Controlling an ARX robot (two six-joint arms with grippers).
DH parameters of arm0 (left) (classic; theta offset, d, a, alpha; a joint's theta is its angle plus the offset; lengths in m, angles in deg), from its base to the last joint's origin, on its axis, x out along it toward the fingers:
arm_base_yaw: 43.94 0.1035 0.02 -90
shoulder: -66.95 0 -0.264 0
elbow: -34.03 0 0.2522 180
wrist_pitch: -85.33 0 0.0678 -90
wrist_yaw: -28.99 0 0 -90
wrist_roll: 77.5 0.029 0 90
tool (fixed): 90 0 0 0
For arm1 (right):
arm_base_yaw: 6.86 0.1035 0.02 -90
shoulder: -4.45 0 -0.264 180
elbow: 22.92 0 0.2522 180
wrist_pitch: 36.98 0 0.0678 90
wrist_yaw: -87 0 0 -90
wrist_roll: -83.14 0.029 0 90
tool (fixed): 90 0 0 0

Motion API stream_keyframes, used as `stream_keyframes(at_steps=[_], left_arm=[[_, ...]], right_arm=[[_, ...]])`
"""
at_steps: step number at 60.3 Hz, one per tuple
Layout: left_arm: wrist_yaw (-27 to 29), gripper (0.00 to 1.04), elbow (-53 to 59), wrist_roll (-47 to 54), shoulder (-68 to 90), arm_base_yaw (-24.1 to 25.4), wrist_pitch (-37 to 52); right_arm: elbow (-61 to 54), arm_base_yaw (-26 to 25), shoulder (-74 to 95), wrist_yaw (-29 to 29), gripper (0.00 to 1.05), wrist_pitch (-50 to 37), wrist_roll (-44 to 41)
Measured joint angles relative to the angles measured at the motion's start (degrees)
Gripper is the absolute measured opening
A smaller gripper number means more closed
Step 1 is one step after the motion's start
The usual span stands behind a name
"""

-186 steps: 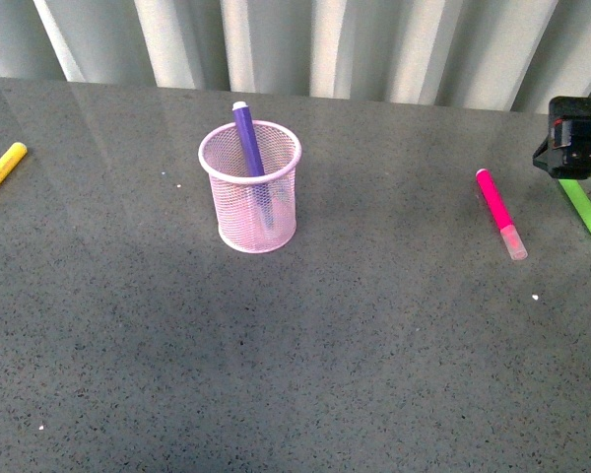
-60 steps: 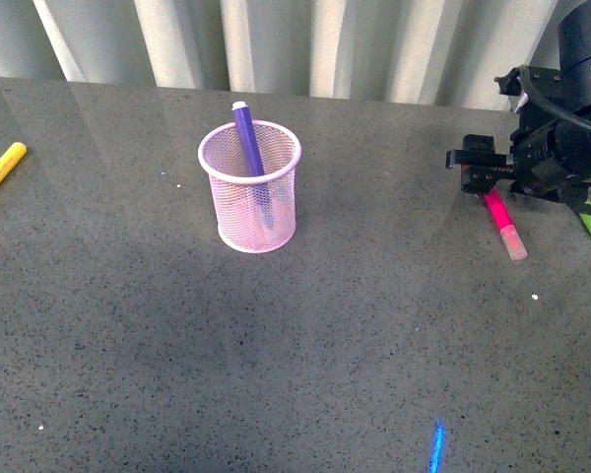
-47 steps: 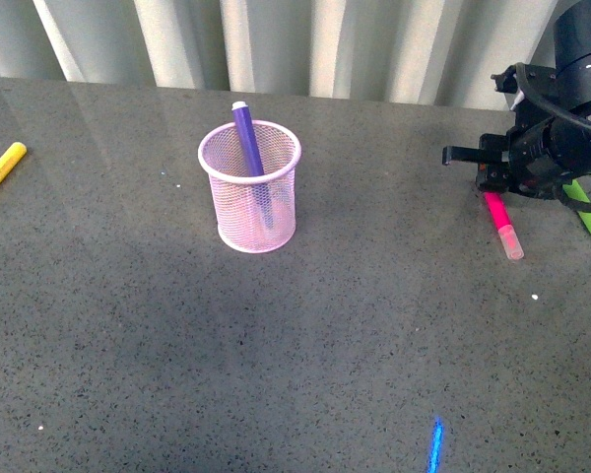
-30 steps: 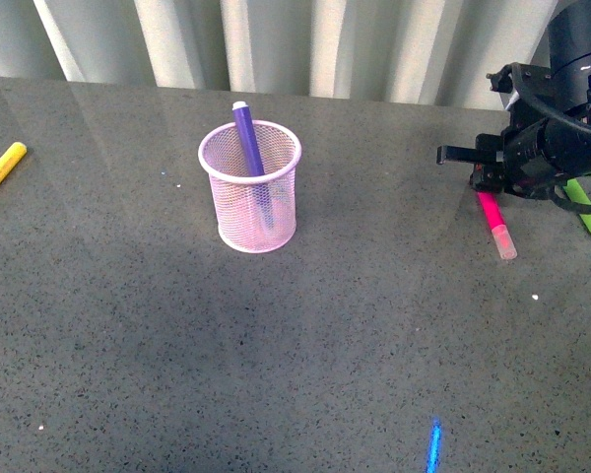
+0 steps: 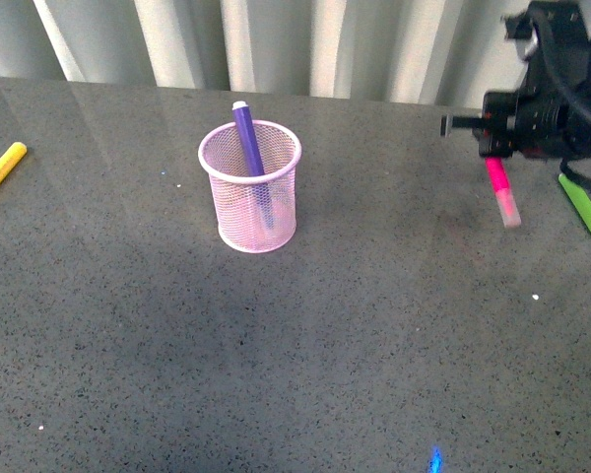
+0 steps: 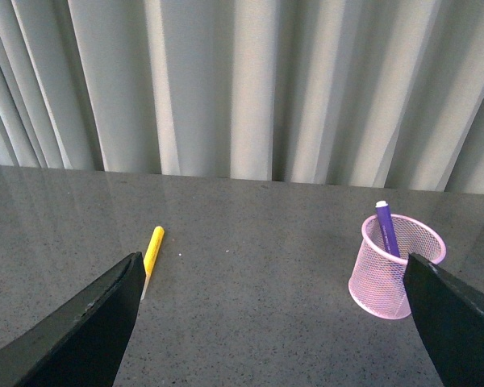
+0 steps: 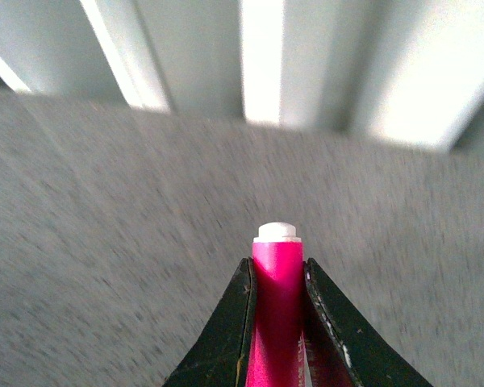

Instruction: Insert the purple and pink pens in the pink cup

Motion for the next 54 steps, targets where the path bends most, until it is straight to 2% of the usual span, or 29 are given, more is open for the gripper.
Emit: stream_keyframes(at_steps=[5,10,19,24,30,54], left_arm=[[0.0,0.98,0.0,0.0,0.0,0.0,0.0],[0.0,0.98,0.0,0.0,0.0,0.0,0.0],[0.0,0.98,0.0,0.0,0.0,0.0,0.0],[0.0,0.98,0.0,0.0,0.0,0.0,0.0],[0.0,0.98,0.0,0.0,0.0,0.0,0.0],[0.0,0.98,0.0,0.0,0.0,0.0,0.0]], right_arm=[[-0.1,1.9,-2.7,2.0,0.12,-5.2,-2.1],[0.4,4.3,-4.2,4.2,0.12,-6.8,-2.6],[1.7,11.0,-4.3,7.9,0.12,-10.5,-5.0],[2.9,16.5,-3.2,8.3,0.12,-14.7,-9.4],[3.8,20.6,-1.9,8.4,0.12,-18.6,-11.4],[7.2,22.6,4.2,8.7,0.12,-23.6,-9.6]])
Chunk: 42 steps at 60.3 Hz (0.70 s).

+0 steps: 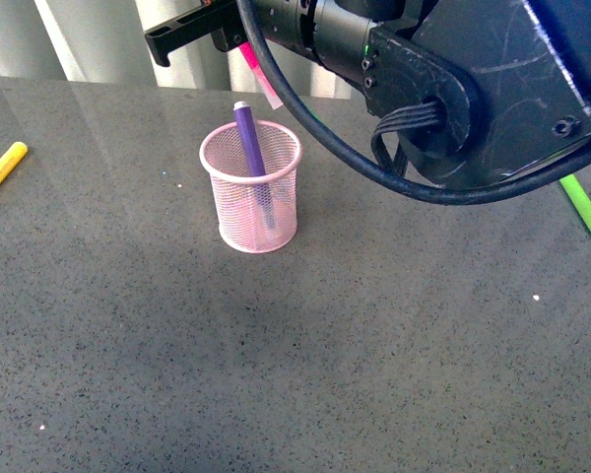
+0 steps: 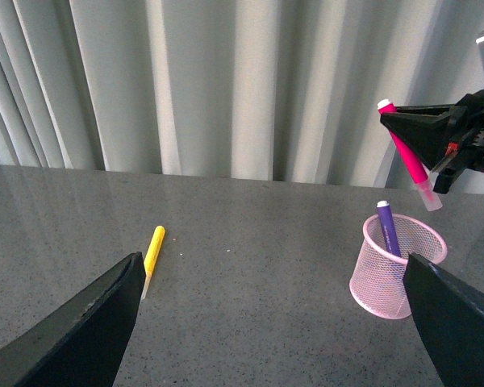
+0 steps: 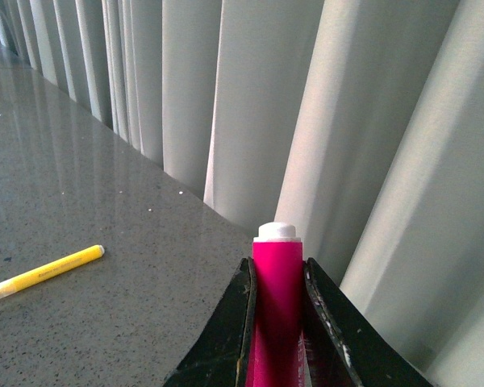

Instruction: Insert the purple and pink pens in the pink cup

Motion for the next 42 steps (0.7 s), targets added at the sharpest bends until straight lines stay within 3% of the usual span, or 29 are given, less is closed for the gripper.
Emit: stream_keyframes(at_steps=[42], left_arm=[[0.0,0.98,0.0,0.0,0.0,0.0,0.0]], right_arm=[[1.3,1.7,4.4,0.0,0.12,-3.2,3.1]])
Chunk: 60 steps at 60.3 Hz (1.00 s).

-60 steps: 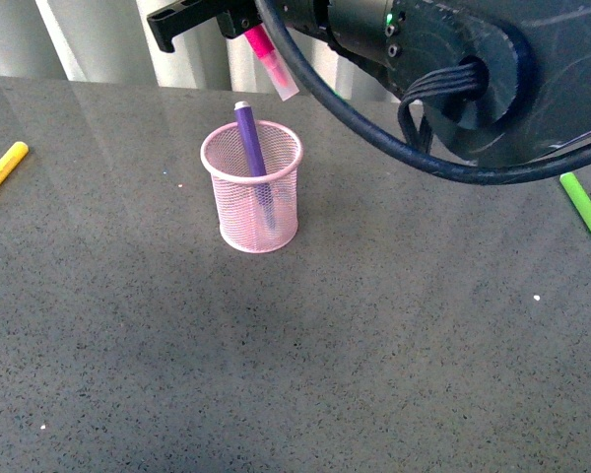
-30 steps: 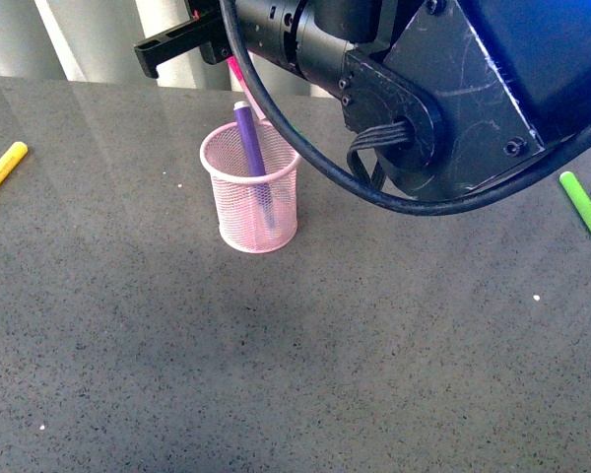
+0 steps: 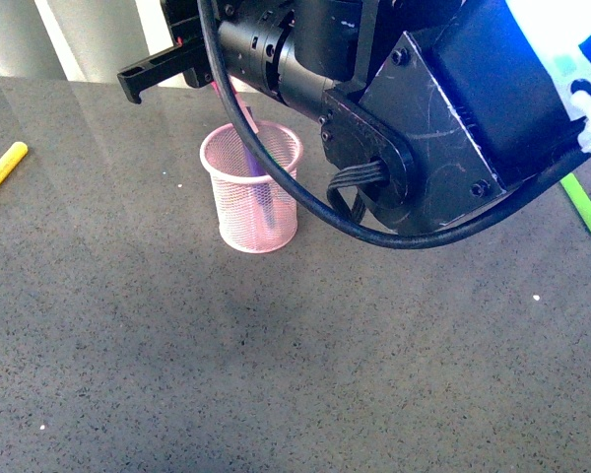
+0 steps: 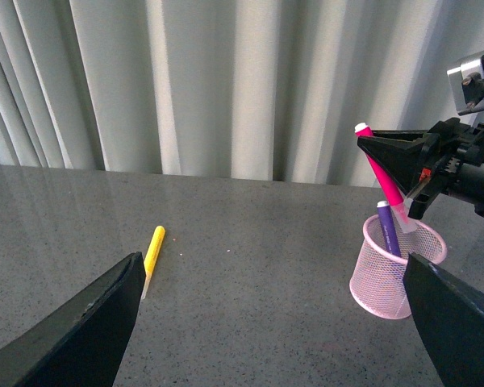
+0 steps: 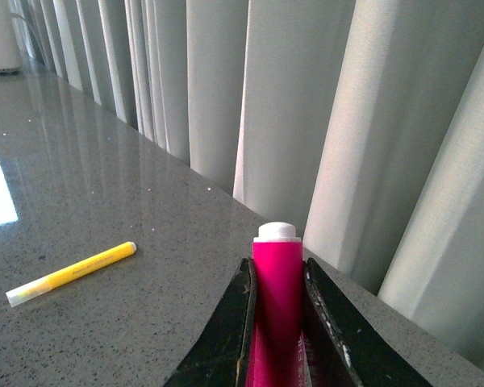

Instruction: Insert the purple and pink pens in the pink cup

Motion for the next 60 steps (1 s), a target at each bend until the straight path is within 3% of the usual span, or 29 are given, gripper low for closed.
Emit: stream_keyframes(at_steps=[42,47,60], left_arm=[[0.0,0.98,0.0,0.0,0.0,0.0,0.0],[0.0,0.98,0.0,0.0,0.0,0.0,0.0],[0.0,0.98,0.0,0.0,0.0,0.0,0.0]], right_arm=[[-2.0,-0.3,2.1,0.2,0.12,-0.5,0.4],[-3.2,-0.6,2.1,0.4,0.33,0.1,0.8],[-5.5,-1.7,0.9,-1.2,0.69,0.0,1.4]])
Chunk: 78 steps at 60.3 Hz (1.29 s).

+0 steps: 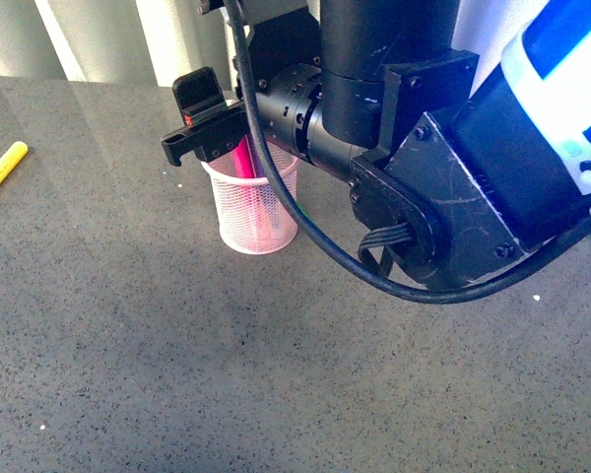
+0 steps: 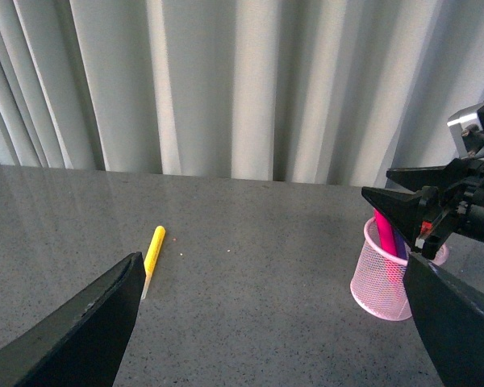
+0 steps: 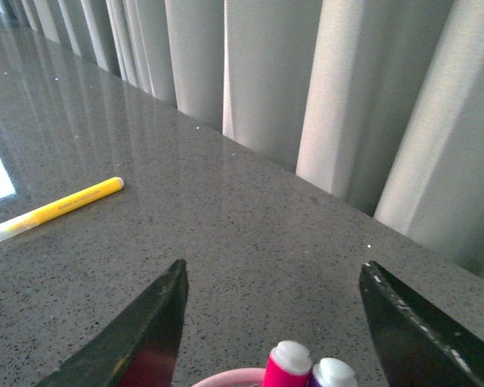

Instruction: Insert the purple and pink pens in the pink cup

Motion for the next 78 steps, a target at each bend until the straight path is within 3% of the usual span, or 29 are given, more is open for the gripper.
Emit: stream_keyframes(at_steps=[6,10,17,25,32,39,47,52,70,78], left_arm=[[0.0,0.98,0.0,0.0,0.0,0.0,0.0],[0.0,0.98,0.0,0.0,0.0,0.0,0.0],[0.0,0.98,0.0,0.0,0.0,0.0,0.0],[0.0,0.98,0.0,0.0,0.0,0.0,0.0],[0.1,0.98,0.0,0.0,0.0,0.0,0.0],[-0.1,0.98,0.0,0.0,0.0,0.0,0.0],[0.1,0.98,0.0,0.0,0.0,0.0,0.0],[0.2,0.98,0.0,0.0,0.0,0.0,0.0],[0.0,0.98,0.0,0.0,0.0,0.0,0.0],[0.0,0.98,0.0,0.0,0.0,0.0,0.0]], right_arm=[[-2.5,-1.3,-3.7,-1.9,0.92,0.2,0.2],[-4.0,-2.3,-6.7,-4.0,1.00,1.5,0.9],[-7.5,-5.1,-14.6,-10.7,0.98,8.4,3.2],[-13.9,-11.1,-27.4,-20.7,0.98,23.8,8.4],[-19.1,-14.9,-34.9,-23.0,0.98,28.8,10.3],[-19.3,-15.2,-36.0,-22.6,0.98,28.8,10.9],[-27.7,-15.6,-35.6,-24.9,0.77,8.7,5.8],[-34.1,-17.0,-39.6,-23.2,0.61,2.6,4.4],[-48.9,-22.6,-53.4,-18.7,0.06,1.6,3.8],[-53.8,-24.2,-56.4,-17.5,0.03,-0.9,3.5]])
